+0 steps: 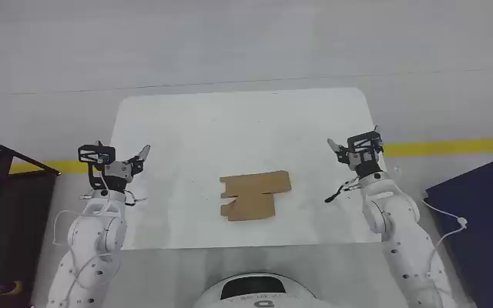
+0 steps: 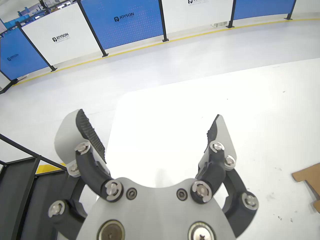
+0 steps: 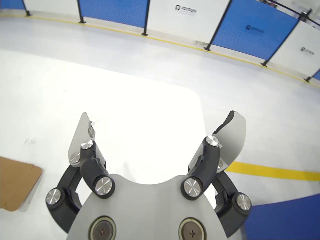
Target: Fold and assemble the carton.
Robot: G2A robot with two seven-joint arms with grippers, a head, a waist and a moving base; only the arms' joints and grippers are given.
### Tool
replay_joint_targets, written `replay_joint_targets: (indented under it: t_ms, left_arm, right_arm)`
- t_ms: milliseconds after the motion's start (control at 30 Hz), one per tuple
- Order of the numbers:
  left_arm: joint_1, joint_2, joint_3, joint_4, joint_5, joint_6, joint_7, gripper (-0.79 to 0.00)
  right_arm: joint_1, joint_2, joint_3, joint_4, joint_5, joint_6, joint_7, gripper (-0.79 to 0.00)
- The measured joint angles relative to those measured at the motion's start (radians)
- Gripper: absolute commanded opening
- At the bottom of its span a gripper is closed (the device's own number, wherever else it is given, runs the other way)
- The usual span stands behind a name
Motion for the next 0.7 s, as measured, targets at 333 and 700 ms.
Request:
replay_joint_targets:
  t_ms: [333,700]
  left_arm:
    - [0.0,0.0,0.0,0.0,0.0,0.0,0.0,0.0]
    - [0.0,0.0,0.0,0.0,0.0,0.0,0.0,0.0]
  right_arm:
    - [0.084,0.016,-0.133,0.063,-0.368,-0.234,-0.128,0.0]
    - [0.108,0.015,-0.157,0.089,-0.383,-0.241,-0.138,0.0]
